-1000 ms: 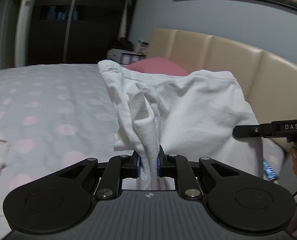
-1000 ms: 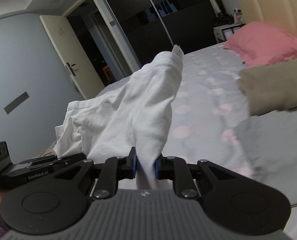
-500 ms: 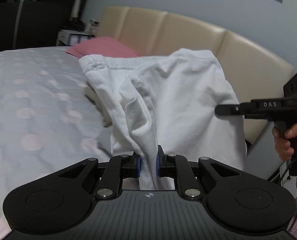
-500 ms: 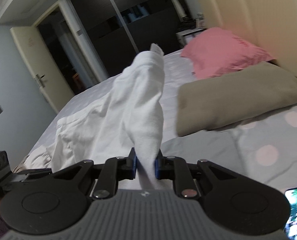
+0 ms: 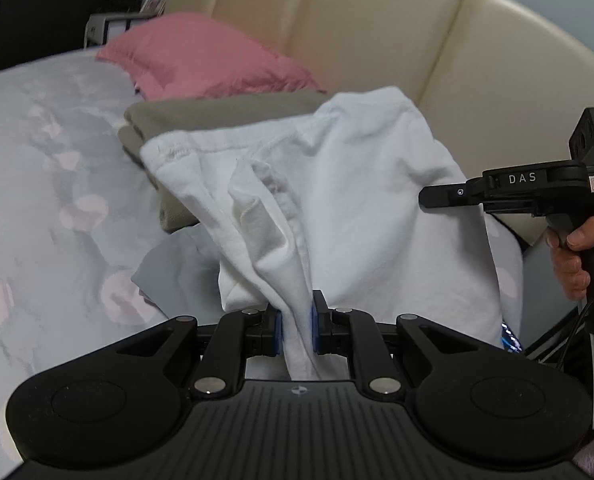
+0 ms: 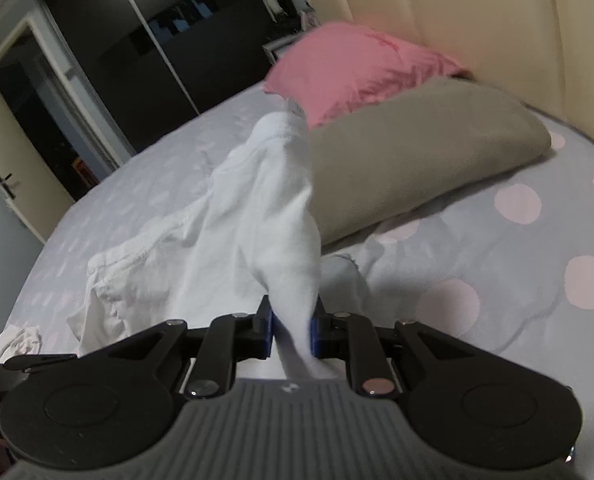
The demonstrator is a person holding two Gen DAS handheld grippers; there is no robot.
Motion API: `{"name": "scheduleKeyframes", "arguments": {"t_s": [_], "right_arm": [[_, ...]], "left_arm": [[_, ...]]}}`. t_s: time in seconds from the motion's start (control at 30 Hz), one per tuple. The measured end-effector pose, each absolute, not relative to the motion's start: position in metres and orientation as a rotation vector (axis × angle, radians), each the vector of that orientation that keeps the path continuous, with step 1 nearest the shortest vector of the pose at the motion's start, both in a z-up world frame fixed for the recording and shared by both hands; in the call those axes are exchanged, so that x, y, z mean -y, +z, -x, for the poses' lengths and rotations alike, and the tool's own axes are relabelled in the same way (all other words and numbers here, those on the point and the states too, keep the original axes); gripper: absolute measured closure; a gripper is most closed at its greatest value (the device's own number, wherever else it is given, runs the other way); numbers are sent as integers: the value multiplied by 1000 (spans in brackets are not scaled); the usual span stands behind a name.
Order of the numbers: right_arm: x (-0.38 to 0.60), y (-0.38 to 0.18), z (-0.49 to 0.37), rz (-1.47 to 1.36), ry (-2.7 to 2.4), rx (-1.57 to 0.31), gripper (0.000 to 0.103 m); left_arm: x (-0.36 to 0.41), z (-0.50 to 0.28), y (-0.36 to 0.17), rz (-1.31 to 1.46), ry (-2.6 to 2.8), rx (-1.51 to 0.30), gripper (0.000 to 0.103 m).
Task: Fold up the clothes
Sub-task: 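Grasp the folded T-shirt with the left gripper and lift it, then lower the T-shirt onto the khaki blanket and open the left gripper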
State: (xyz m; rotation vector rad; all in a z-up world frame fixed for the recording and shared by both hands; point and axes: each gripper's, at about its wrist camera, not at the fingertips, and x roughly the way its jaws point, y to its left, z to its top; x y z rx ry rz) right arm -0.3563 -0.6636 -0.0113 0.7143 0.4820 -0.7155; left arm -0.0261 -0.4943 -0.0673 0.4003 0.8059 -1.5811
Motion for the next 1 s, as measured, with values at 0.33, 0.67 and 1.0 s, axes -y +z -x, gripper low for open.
{"name": "scheduleKeyframes", "arguments": {"t_s": [0.33,0.67,1.0], "right_arm": [[708,-50,300,-688,-753,-538,84],[712,-66,294,-657,-840,-558,70],[676,-44,304,-500,-784,-552,79]], "left_arm": [[530,-8,-103,-342,-1491,-936,92],[520,-8,-102,-408,-1409,-914,75],[501,26,-65,-455,-1454,-670,74]]}}
